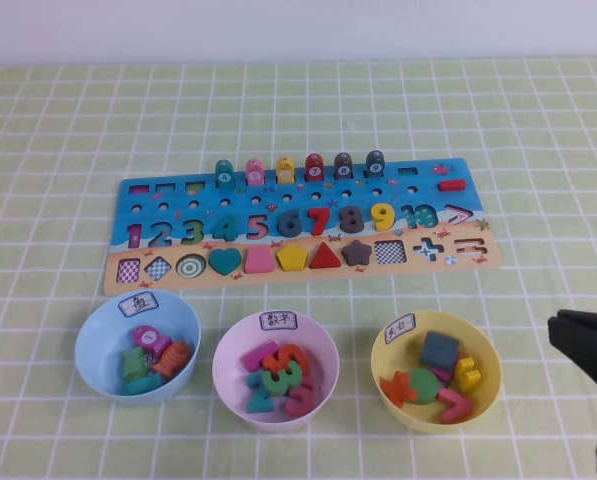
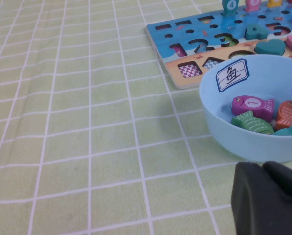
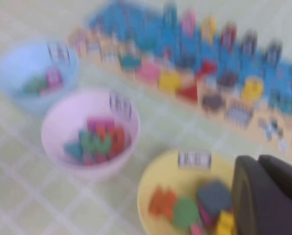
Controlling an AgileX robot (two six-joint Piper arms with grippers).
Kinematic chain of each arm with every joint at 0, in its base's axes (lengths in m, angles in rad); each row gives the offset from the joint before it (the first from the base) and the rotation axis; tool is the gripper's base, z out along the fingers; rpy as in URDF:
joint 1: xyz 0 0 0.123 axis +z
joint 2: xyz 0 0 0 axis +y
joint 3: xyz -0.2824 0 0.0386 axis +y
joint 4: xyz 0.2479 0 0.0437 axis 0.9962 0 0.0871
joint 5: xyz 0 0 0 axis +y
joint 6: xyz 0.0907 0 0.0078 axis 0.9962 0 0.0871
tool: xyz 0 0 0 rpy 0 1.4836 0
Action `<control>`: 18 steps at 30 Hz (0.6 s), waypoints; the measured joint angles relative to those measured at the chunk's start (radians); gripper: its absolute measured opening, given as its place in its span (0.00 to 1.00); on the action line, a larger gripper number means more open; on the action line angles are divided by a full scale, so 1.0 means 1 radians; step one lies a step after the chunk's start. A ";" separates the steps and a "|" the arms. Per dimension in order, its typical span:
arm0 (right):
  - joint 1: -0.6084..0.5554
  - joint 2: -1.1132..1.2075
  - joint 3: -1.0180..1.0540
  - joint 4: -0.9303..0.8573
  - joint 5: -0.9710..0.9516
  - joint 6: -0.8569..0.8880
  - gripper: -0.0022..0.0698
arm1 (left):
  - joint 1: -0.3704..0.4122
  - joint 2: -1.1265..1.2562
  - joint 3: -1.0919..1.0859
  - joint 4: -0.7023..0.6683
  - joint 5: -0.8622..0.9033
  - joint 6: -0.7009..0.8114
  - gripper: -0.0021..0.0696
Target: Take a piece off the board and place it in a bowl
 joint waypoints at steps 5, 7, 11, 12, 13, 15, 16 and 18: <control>-0.047 -0.174 0.249 0.002 -0.319 0.000 0.01 | 0.000 0.000 0.000 0.000 0.000 0.000 0.02; -0.113 -0.256 0.335 0.002 -0.365 0.000 0.01 | 0.000 0.000 0.000 0.000 0.000 0.000 0.02; -0.250 -0.420 0.445 0.002 -0.375 0.000 0.01 | 0.000 0.000 0.000 0.000 0.000 0.000 0.02; -0.282 -0.462 0.461 0.002 -0.364 0.000 0.01 | 0.000 0.000 0.000 0.000 0.000 0.000 0.02; -0.307 -0.495 0.472 0.000 -0.356 0.000 0.01 | 0.000 0.000 0.000 0.000 0.000 0.000 0.02; -0.366 -0.567 0.487 0.000 -0.316 0.000 0.01 | 0.000 0.000 0.000 0.000 0.000 0.000 0.02; -0.395 -0.598 0.488 0.000 -0.291 0.000 0.01 | 0.000 0.000 0.000 0.000 0.000 0.000 0.02; -0.451 -0.646 0.488 0.000 -0.239 0.000 0.01 | 0.000 0.000 0.000 0.000 0.000 0.000 0.02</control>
